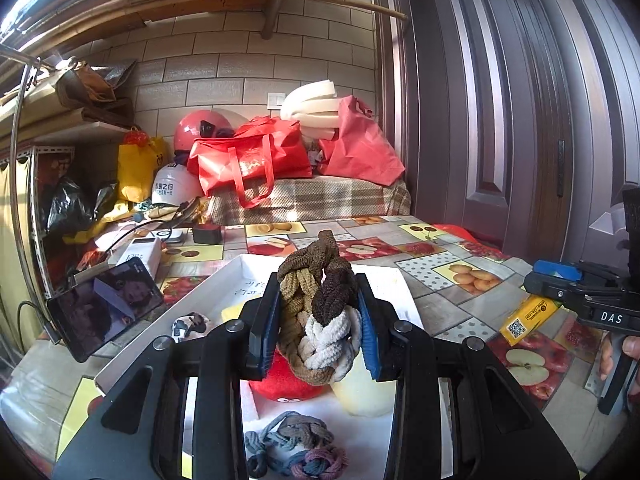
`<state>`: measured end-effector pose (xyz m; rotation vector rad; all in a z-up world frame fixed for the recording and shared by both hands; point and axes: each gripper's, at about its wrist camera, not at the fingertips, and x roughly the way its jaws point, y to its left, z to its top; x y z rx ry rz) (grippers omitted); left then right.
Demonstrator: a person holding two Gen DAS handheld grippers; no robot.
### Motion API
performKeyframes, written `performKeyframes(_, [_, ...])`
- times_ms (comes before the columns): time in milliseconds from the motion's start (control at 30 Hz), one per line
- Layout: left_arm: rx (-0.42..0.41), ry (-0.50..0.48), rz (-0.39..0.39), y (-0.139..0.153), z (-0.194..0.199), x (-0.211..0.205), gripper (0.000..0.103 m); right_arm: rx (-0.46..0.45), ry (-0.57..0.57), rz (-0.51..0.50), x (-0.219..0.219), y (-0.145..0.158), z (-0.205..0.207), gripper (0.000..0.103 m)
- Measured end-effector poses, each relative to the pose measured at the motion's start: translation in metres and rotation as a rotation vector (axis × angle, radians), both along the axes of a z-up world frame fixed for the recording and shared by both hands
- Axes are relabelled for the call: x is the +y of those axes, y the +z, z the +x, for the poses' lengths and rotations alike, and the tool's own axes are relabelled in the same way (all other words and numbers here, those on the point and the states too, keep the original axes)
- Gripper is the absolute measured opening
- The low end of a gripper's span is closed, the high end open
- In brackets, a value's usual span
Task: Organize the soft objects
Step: 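Carry the rope knot over the tray with the left gripper while the right carries the yellow pack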
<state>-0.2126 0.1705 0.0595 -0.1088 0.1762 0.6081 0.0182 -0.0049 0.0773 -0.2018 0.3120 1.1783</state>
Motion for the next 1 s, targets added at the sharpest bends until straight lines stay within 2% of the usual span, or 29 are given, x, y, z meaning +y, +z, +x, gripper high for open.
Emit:
performKeyframes(267, [-0.006,0.093,-0.057,-0.005,-0.019,0.032,0.034,0.021,0.059,-0.025,0.025,-0.004,-0.015,0.050])
performKeyframes(400, [0.018,0.089,-0.072,-0.008,-0.016,0.039,0.034,0.015,0.087,-0.035,0.037,-0.007,-0.023,0.050])
performKeyframes(633, [0.093,0.068,-0.022,-0.010,0.006,0.044,0.034,-0.037,0.158,-0.050,0.062,-0.009,-0.048,0.050])
performKeyframes(800, [0.098,0.073,-0.039,-0.011,0.012,0.052,0.035,-0.069,0.237,-0.056,0.085,-0.010,-0.071,0.050])
performKeyframes(1000, [0.093,0.066,-0.035,-0.010,0.012,0.051,0.036,-0.137,0.349,-0.132,0.116,-0.016,-0.097,0.050])
